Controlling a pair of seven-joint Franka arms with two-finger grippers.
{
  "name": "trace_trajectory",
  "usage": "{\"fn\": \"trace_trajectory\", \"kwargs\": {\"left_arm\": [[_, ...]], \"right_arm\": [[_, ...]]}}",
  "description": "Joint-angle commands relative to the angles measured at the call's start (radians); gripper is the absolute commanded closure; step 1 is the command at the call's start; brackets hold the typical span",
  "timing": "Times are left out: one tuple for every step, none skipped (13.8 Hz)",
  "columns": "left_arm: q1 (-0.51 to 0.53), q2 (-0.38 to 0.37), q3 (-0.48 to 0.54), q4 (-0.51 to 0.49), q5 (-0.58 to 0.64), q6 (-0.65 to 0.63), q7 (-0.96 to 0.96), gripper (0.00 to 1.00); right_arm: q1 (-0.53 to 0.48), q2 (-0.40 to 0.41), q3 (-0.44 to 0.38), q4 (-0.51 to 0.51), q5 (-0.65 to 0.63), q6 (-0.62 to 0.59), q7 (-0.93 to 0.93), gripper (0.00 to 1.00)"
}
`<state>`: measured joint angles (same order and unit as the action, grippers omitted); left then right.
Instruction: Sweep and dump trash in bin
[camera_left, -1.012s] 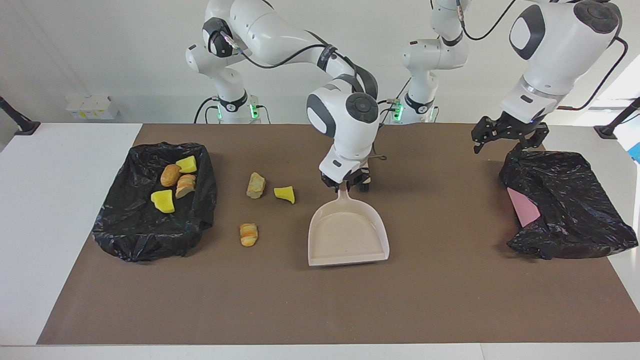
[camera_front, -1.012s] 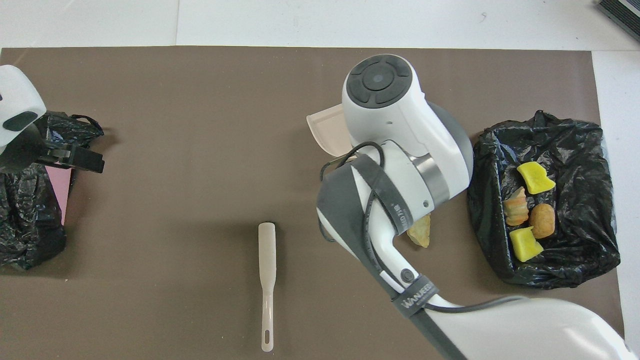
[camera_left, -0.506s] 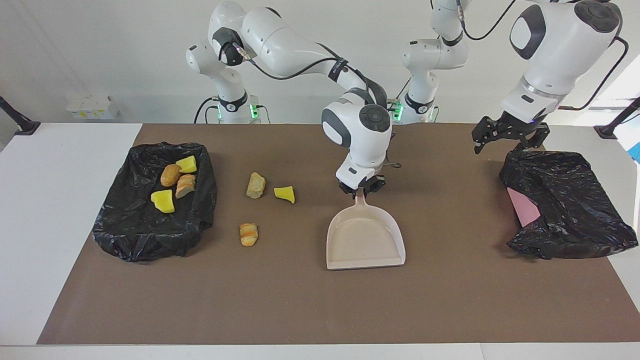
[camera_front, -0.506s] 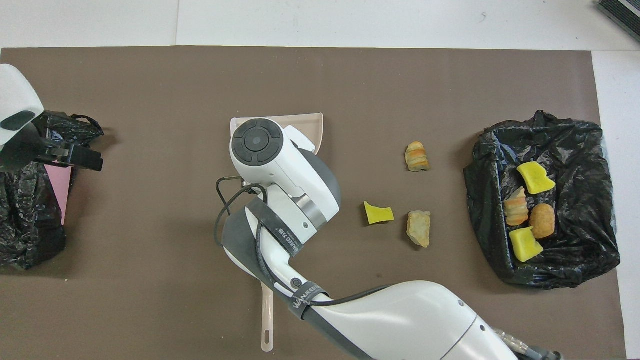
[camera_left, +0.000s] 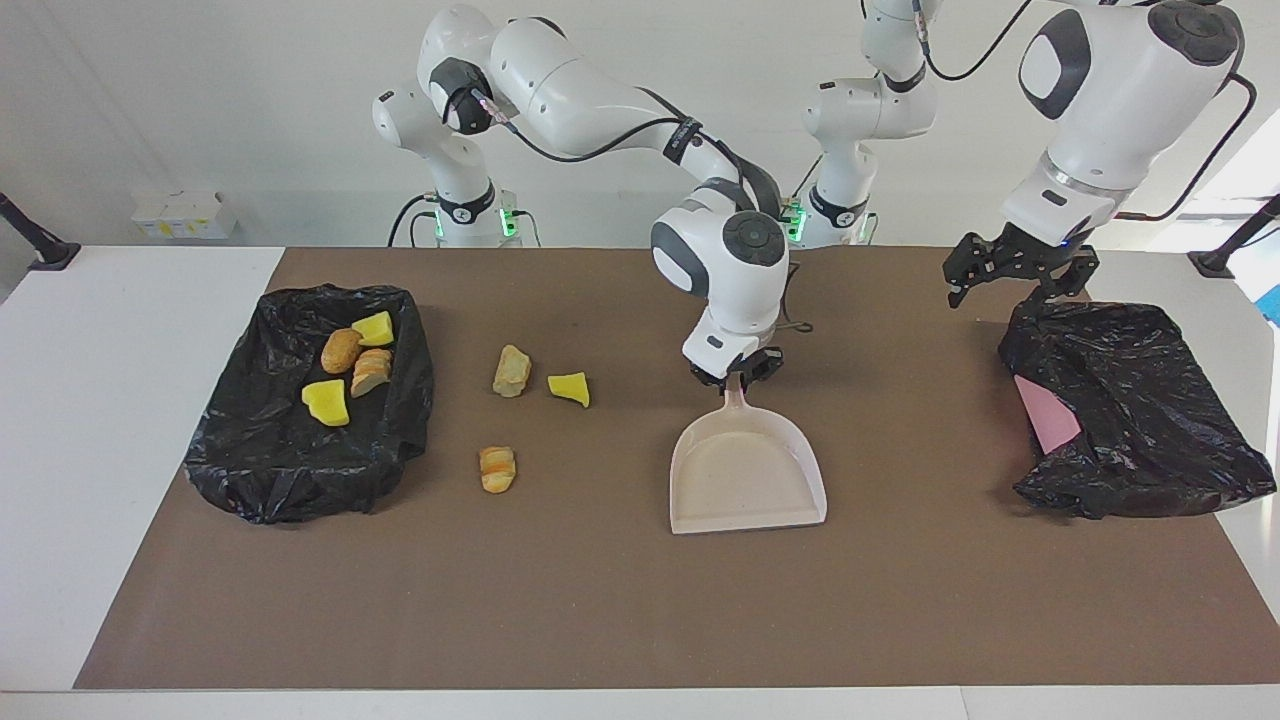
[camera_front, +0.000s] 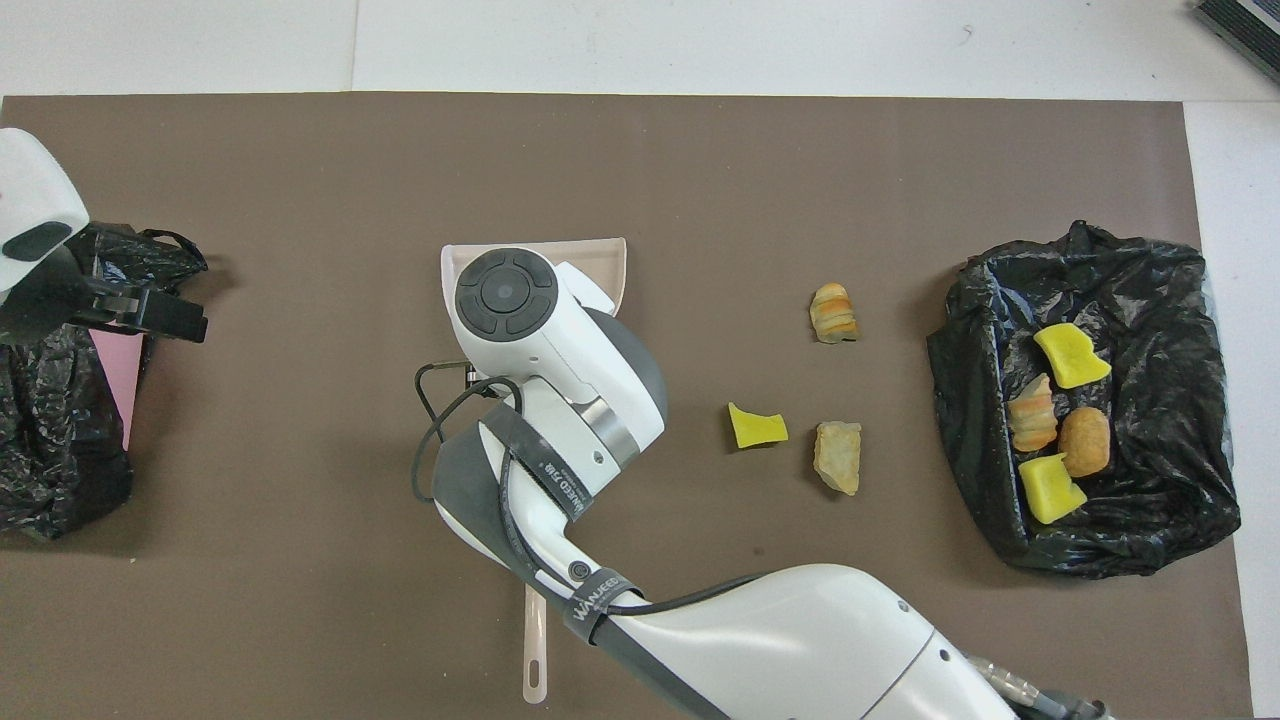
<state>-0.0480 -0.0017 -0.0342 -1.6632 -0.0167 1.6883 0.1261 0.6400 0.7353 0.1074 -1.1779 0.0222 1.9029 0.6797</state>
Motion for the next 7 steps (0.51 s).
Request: {"fn": "trace_trajectory", "kwargs": {"left_arm": [[-0.009,-0.024,0.008,-0.032,-0.011,0.017,0.01,0.0],[-0.01,-0.024,0.008,-0.032,-0.011,0.017,0.01,0.0],[-0.01,-0.024,0.008,-0.032,-0.011,0.017,0.01,0.0],[-0.01,-0.024,0.008,-0.032,-0.011,0.017,0.01,0.0],[-0.012,-0.024,0.008,-0.032,-0.011,0.017,0.01,0.0],[-0.013,-0.024,0.008,-0.033,-0.011,0.017,0.01,0.0],[-0.015,-0.024,0.008,-0.033,-0.009,0.017,0.01,0.0]], "right_arm": [[0.007,0.015,-0.011,0.024,-0.02,0.013,0.024,0.66],[0.006,0.012,-0.011,0.024,-0.027,0.013,0.029,0.61],[0.003,0.0,-0.008,0.024,-0.025,0.01,0.03,0.51],[0.01,-0.005,-0.008,0.023,-0.028,0.011,0.044,0.37],[0.021,-0.014,-0.009,0.018,-0.024,0.015,0.078,0.27],[0.014,-0.06,-0.005,-0.008,-0.019,0.011,0.089,0.23],[0.013,-0.113,-0.005,-0.073,-0.009,0.01,0.092,0.18]]}}
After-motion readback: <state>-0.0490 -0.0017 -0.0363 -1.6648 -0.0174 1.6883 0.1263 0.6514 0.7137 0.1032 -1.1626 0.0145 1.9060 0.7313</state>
